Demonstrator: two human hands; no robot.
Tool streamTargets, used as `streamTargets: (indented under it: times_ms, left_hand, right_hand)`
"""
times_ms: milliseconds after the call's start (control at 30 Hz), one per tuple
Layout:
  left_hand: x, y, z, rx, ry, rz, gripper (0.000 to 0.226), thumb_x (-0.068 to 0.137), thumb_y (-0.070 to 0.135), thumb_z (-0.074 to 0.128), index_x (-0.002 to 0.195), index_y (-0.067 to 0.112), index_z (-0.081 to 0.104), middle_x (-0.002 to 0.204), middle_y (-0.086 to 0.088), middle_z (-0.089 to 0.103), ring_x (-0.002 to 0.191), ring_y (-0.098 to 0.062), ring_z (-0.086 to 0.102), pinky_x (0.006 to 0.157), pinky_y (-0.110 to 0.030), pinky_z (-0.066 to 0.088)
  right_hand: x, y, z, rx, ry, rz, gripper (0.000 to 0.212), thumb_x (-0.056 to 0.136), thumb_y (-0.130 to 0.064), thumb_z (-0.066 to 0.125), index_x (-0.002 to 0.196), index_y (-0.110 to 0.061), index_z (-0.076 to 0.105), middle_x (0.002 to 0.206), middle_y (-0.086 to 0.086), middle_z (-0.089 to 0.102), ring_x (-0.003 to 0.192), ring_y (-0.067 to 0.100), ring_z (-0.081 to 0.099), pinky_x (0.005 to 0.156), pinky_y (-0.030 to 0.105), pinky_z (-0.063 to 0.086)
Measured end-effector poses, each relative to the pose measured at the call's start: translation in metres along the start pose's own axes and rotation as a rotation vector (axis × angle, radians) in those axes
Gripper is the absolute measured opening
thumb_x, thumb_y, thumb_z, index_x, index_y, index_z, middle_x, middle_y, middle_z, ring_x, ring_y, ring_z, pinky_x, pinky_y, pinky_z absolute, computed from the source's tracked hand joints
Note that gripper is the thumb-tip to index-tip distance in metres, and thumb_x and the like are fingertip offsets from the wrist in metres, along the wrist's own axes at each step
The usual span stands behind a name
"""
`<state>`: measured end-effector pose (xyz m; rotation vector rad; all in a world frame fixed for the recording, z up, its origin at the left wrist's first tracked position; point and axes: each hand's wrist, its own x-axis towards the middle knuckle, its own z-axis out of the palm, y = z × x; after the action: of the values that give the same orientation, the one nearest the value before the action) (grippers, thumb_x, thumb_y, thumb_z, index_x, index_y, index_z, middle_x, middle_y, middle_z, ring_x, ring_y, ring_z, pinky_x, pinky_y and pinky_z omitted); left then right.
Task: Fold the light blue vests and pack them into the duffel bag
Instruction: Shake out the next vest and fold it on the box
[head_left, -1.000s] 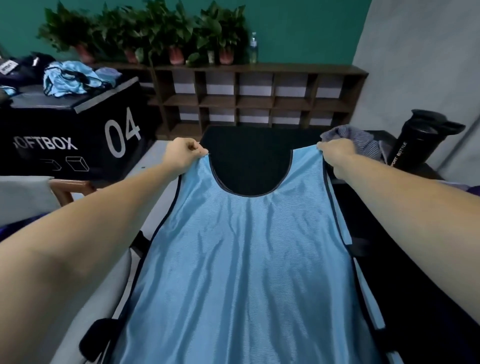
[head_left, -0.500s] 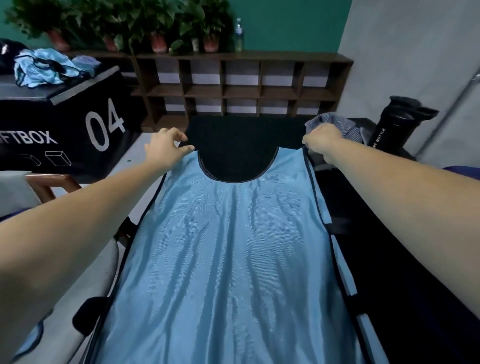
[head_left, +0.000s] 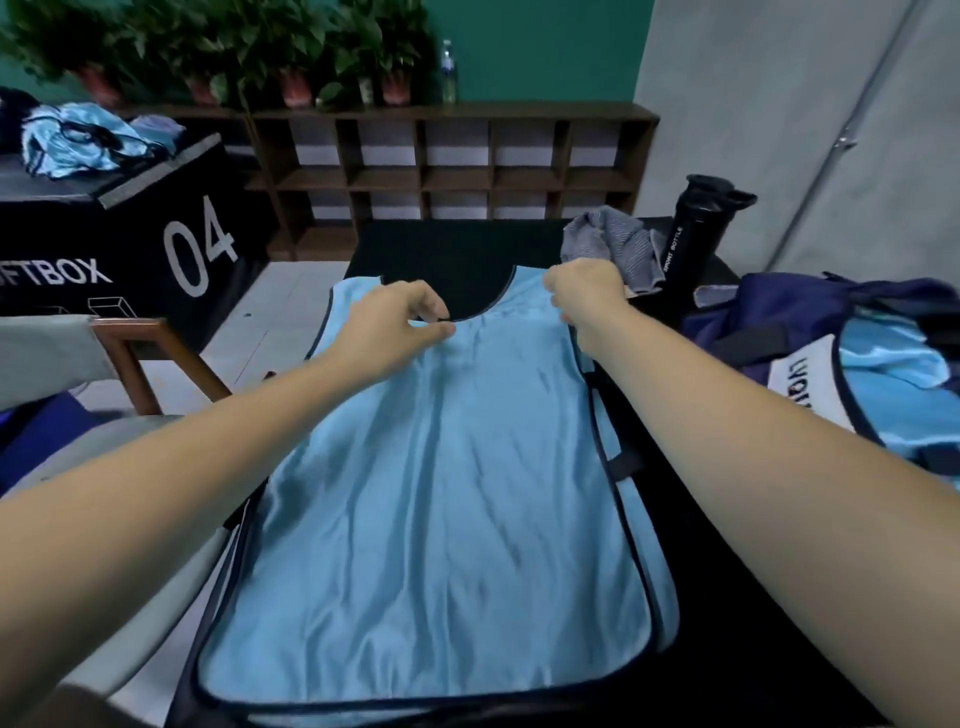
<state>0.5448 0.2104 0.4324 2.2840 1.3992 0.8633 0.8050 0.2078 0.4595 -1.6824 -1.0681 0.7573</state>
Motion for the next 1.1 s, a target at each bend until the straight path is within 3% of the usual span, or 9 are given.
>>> streamTargets:
  times_ms: [100, 133, 200, 367, 533, 700, 833, 933, 1100]
  left_hand:
    - [-0.041, 0.036, 0.008, -0.004, -0.076, 0.049, 0.013, 0.093, 0.039, 0.080, 0.097, 0.031, 0.071, 0.093, 0.016, 0.073, 0.096, -0.001, 0.062, 0.086, -0.018, 0.046]
    - [-0.054, 0.047, 0.010, -0.005, -0.105, 0.062, 0.012, 0.093, 0.037, 0.080, 0.097, 0.030, 0.071, 0.092, 0.015, 0.073, 0.093, 0.003, 0.061, 0.080, -0.009, 0.041]
    - [-0.081, 0.066, 0.016, -0.012, -0.147, 0.094, 0.010, 0.092, 0.034, 0.081, 0.095, 0.028, 0.073, 0.089, 0.014, 0.073, 0.089, 0.007, 0.060, 0.074, -0.005, 0.039]
    - [-0.137, 0.090, 0.028, -0.012, -0.255, 0.157, 0.010, 0.090, 0.035, 0.081, 0.089, 0.033, 0.072, 0.088, 0.013, 0.072, 0.084, -0.005, 0.064, 0.076, -0.024, 0.050]
    - [-0.179, 0.108, 0.031, -0.033, -0.401, 0.202, 0.018, 0.087, 0.046, 0.084, 0.084, 0.033, 0.072, 0.085, 0.014, 0.068, 0.082, -0.008, 0.064, 0.073, -0.022, 0.049]
    - [-0.205, 0.123, 0.034, -0.055, -0.554, 0.283, 0.032, 0.083, 0.064, 0.081, 0.092, 0.036, 0.070, 0.094, 0.014, 0.064, 0.089, -0.013, 0.063, 0.080, -0.031, 0.053]
    - [-0.214, 0.125, 0.038, -0.046, -0.590, 0.317, 0.034, 0.082, 0.061, 0.084, 0.095, 0.033, 0.069, 0.093, 0.013, 0.061, 0.090, -0.012, 0.060, 0.082, -0.032, 0.052]
    - [-0.213, 0.124, 0.036, -0.063, -0.603, 0.307, 0.030, 0.085, 0.056, 0.084, 0.095, 0.031, 0.069, 0.090, 0.012, 0.063, 0.087, -0.013, 0.060, 0.080, -0.030, 0.051]
    - [-0.214, 0.119, 0.037, -0.055, -0.702, 0.240, 0.022, 0.092, 0.050, 0.079, 0.095, 0.031, 0.068, 0.085, 0.010, 0.069, 0.082, -0.010, 0.064, 0.077, -0.034, 0.055]
  right_hand:
    - [-0.052, 0.016, -0.017, -0.018, -0.004, -0.081, 0.010, 0.079, -0.014, 0.065, 0.075, -0.023, 0.067, 0.079, 0.000, 0.062, 0.075, 0.020, 0.057, 0.065, 0.038, 0.049]
    - [-0.068, 0.021, -0.024, -0.063, -0.027, -0.112, 0.012, 0.076, -0.016, 0.063, 0.067, -0.023, 0.065, 0.074, -0.005, 0.063, 0.073, 0.020, 0.060, 0.063, 0.037, 0.049]
    - [-0.104, 0.030, -0.040, -0.230, -0.104, -0.156, 0.014, 0.081, -0.020, 0.064, 0.067, -0.021, 0.067, 0.073, -0.008, 0.069, 0.074, 0.019, 0.068, 0.068, 0.035, 0.053]
    - [-0.183, 0.059, -0.082, -0.687, -0.284, -0.247, 0.008, 0.089, -0.024, 0.065, 0.081, -0.023, 0.064, 0.081, -0.009, 0.068, 0.073, 0.008, 0.062, 0.070, 0.031, 0.049]
    - [-0.221, 0.091, -0.110, -0.877, -0.360, -0.214, 0.018, 0.090, -0.034, 0.070, 0.090, -0.028, 0.053, 0.085, -0.005, 0.065, 0.077, 0.017, 0.063, 0.071, 0.040, 0.057]
    - [-0.232, 0.099, -0.113, -0.834, -0.392, -0.183, 0.026, 0.086, -0.036, 0.075, 0.094, -0.030, 0.051, 0.084, -0.005, 0.068, 0.076, 0.018, 0.066, 0.070, 0.042, 0.058]
    - [-0.233, 0.094, -0.115, -0.756, -0.405, -0.198, 0.020, 0.087, -0.022, 0.071, 0.097, -0.028, 0.055, 0.081, -0.007, 0.069, 0.078, 0.013, 0.065, 0.067, 0.032, 0.053]
    - [-0.232, 0.086, -0.122, -0.748, -0.352, -0.220, 0.021, 0.086, -0.025, 0.069, 0.096, -0.029, 0.051, 0.077, -0.002, 0.069, 0.074, 0.019, 0.066, 0.068, 0.042, 0.055]
    - [-0.235, 0.083, -0.123, -1.030, -0.398, -0.205, 0.022, 0.088, -0.023, 0.061, 0.098, -0.024, 0.042, 0.083, 0.002, 0.064, 0.076, 0.026, 0.061, 0.065, 0.042, 0.055]
